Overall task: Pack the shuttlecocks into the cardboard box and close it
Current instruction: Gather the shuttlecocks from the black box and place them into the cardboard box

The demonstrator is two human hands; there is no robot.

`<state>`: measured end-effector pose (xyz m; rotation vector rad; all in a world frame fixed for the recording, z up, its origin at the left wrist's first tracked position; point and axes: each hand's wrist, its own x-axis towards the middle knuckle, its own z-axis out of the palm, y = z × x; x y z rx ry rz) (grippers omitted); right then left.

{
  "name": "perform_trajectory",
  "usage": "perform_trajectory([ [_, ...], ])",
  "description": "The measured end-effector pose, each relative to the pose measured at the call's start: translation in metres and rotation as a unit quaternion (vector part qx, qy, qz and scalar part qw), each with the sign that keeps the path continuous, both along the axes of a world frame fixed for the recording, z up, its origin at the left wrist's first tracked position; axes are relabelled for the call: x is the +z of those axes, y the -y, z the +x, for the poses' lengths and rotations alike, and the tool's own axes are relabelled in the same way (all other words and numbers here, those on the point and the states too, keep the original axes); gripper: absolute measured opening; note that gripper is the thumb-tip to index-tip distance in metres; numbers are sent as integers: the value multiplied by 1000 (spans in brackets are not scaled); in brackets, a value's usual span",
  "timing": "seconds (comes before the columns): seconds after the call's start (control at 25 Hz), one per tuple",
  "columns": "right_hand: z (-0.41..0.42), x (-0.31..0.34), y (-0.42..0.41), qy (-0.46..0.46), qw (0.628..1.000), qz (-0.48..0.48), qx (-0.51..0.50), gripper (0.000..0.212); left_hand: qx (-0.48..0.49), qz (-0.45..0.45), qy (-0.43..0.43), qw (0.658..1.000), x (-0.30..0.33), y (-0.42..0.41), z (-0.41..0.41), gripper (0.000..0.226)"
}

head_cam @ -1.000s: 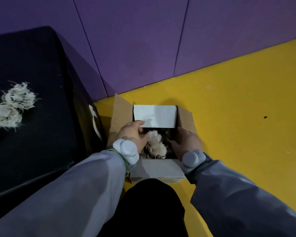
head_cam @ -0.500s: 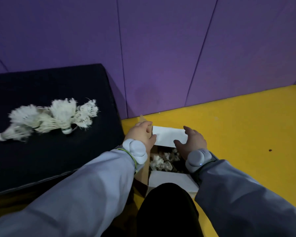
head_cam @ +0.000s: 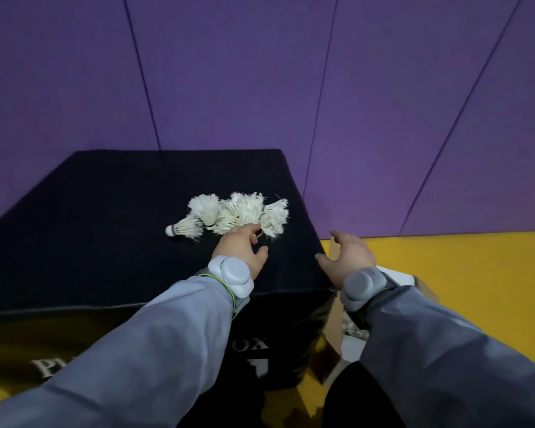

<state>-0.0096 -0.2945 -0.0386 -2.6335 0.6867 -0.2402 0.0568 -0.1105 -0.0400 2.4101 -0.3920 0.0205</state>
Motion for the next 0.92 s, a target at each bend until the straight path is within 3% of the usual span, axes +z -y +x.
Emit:
perform_trajectory([
  [0.44, 74, -11, -33, -20, 999, -11, 38, 64, 110, 2, 19, 994, -11, -68, 75, 45],
  [0.68, 114, -17, -28, -26, 999, -15, 27, 61, 117, 88, 95, 985, -25, -61, 103, 53],
  [0.92, 144, -31, -29, -49, 998, 8, 42, 66, 92, 165, 102, 977, -39, -51, 119, 64],
])
